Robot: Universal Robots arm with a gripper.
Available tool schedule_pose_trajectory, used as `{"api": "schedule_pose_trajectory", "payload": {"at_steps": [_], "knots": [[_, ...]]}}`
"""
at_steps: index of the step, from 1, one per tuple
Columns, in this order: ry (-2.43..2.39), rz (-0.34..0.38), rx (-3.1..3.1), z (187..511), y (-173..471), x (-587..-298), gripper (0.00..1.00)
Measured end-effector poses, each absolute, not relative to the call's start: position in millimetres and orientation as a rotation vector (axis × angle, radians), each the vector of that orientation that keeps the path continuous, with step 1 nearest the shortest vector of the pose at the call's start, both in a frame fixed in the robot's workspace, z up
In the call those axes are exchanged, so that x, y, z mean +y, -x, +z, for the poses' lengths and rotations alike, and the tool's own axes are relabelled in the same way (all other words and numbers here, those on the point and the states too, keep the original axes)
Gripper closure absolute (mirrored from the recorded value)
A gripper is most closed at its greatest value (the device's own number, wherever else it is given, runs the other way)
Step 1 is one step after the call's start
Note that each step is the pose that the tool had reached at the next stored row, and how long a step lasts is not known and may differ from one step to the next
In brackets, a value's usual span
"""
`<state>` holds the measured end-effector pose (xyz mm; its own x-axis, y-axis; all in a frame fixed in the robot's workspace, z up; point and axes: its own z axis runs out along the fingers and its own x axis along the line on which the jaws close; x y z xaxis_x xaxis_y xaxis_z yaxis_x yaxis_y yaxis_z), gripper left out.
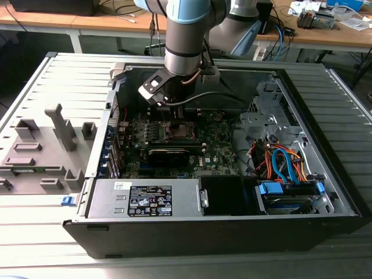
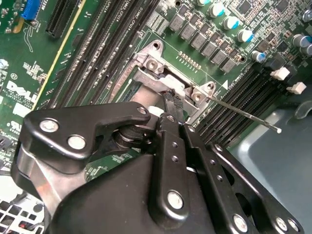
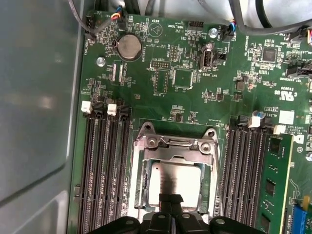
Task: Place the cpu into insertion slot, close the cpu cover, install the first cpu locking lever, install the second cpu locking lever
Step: 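Close the cpu cover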
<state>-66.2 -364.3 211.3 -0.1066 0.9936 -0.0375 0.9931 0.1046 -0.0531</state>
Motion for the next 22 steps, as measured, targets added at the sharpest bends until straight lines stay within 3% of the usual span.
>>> {"api": "schedule_pose_trajectory", "payload": {"at_steps": [3, 6, 22], "knots": [[2.095, 0.103, -2.329, 205.1, 66.4, -364.5, 0.89], [2.095, 0.102, -2.329, 225.2, 66.2, -364.3, 0.89], [2.094, 0.101, -2.329, 248.2, 66.2, -364.3, 0.89]]}}
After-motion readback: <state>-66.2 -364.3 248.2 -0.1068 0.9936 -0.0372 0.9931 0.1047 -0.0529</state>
